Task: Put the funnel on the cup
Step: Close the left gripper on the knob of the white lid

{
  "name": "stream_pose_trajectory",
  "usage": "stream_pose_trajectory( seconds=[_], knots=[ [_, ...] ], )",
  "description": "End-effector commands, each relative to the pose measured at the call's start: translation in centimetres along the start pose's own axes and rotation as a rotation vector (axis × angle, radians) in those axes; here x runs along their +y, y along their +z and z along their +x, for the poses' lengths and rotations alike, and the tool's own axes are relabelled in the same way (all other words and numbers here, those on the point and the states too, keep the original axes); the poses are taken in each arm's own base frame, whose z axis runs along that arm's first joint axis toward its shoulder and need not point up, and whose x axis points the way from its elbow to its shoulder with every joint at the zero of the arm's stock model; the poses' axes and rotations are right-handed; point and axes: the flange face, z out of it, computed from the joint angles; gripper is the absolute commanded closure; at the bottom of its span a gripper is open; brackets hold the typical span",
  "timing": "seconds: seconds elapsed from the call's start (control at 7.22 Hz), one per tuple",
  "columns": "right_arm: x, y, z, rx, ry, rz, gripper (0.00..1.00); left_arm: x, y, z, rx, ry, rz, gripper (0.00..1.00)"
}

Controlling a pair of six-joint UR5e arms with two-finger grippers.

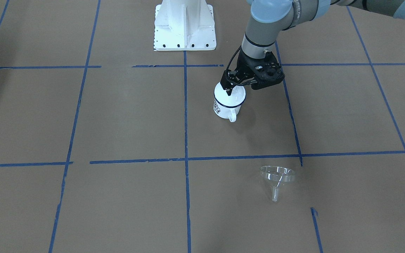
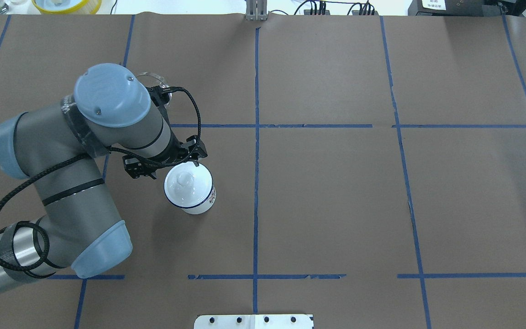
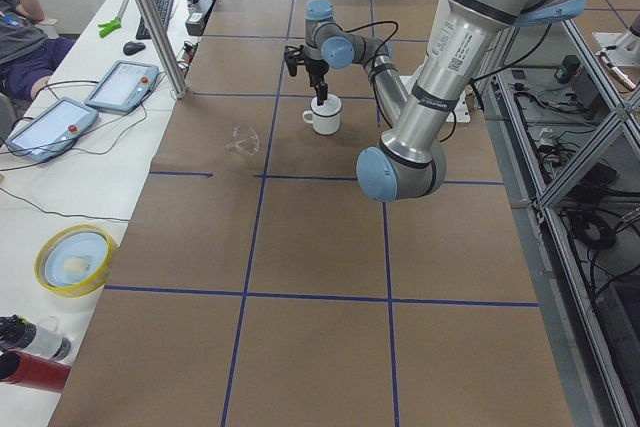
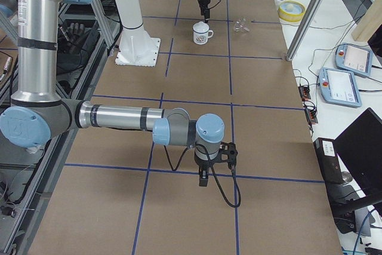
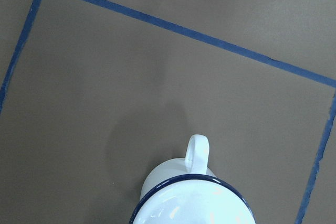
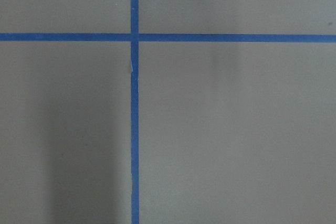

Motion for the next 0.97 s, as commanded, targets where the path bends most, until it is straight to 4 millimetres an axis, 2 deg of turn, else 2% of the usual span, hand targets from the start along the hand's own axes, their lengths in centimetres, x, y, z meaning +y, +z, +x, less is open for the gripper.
stream_pose_trajectory(
  seconds=[0.0,0.28,0.55,0.83],
  knots=[
    [0.00,0.00,0.00,0.000,0.000,0.000,0.00,1.25,0.56,0.57,-0.014,0.015,-0.005,0.10],
    [0.00,0.00,0.00,0.000,0.000,0.000,0.00,1.66,0.75,0.98,-0.016,0.027,0.022,0.14],
    [0.01,0.06,0.05,0.000,0.001,-0.001,0.00,1.72,0.70,1.10,-0.012,0.029,0.026,0.23],
    [0.00,0.00,0.00,0.000,0.000,0.000,0.00,1.80,0.38,1.46,-0.003,0.032,0.027,0.24]
  ],
)
